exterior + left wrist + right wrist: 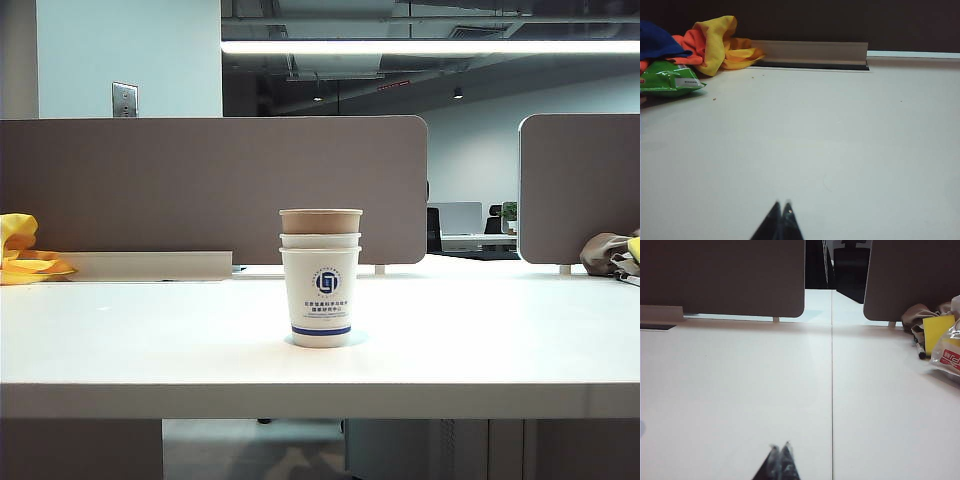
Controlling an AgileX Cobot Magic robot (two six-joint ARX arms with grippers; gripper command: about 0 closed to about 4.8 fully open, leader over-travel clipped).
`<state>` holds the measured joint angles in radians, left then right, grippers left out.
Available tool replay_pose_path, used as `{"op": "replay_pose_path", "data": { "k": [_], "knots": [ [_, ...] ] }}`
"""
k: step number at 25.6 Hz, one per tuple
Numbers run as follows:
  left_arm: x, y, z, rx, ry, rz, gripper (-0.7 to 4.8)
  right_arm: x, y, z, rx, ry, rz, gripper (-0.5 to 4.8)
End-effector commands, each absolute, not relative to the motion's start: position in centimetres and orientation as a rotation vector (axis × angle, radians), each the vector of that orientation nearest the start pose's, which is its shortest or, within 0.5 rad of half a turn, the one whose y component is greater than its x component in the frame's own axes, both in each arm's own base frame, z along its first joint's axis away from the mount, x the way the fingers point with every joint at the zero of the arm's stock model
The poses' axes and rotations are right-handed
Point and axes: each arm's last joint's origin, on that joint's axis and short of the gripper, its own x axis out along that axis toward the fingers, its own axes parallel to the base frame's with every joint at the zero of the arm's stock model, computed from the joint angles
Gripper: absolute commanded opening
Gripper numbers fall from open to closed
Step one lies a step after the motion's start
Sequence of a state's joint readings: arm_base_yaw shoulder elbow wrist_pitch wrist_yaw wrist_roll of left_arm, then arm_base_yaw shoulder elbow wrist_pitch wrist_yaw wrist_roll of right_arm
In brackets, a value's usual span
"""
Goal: Pick up all the paper cups on the table one by one and stack them together.
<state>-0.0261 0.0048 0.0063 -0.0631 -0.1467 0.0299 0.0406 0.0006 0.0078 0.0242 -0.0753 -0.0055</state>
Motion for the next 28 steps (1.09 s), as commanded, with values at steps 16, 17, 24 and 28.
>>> {"op": "replay_pose_path", "data": {
  "k": [16,17,24,28],
  "knots": [
    [9.73,0.13,16.07,0.038,0.051,0.107,-0.05,9.75,0.41,16.75,-0.077,-0.036,0.036,-0.01],
    [9.73,0.11,16.07,0.037,0.05,0.098,-0.05,9.75,0.39,16.74,-0.077,-0.035,0.03,-0.01],
    [9.74,-0.02,16.07,0.036,0.05,0.056,-0.05,9.75,0.26,16.71,-0.076,-0.03,-0.014,-0.01],
    [9.74,-0.01,16.07,0.036,0.05,0.058,-0.05,9.75,0.2,16.67,-0.076,-0.025,-0.037,-0.01]
  ]
}}
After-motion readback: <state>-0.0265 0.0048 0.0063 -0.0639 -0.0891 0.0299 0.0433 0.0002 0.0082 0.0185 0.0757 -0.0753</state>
